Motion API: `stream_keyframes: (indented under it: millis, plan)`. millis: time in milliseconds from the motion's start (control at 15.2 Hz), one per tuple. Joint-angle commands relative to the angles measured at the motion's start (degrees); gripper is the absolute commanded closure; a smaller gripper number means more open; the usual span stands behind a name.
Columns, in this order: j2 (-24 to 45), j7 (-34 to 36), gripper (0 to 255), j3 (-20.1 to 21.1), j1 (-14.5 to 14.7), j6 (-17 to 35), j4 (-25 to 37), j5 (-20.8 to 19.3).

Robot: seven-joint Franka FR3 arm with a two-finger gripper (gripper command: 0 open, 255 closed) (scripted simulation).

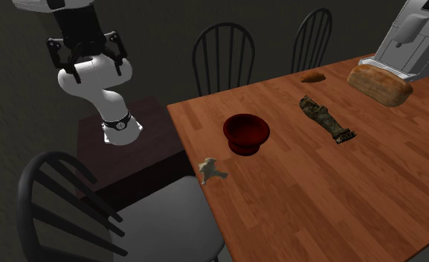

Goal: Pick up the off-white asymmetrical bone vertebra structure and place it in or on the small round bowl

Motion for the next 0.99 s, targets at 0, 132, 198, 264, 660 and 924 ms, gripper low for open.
stream_keyframes:
  millis: [0, 132, 198, 264, 660, 924]
  plan:
    - [0.0, 0.0, 0, 0.0, 0.0, 0.0, 0.0, 0.0]
    - [1.5, 2.4, 0, 1.2, 0.0, 2.9, -1.9, 1.5]
    - [2.4, 3.6, 0, 1.8, 0.1, 4.4, -2.8, 2.3]
    - [3.4, 4.8, 0, 2.4, 0.1, 5.9, -3.6, 3.0]
    - [10.7, 11.5, 0, 6.1, 0.4, 15.2, -6.9, 7.2]
    - [17.1, 15.6, 0, 8.5, 0.6, 21.6, -7.6, 9.6]
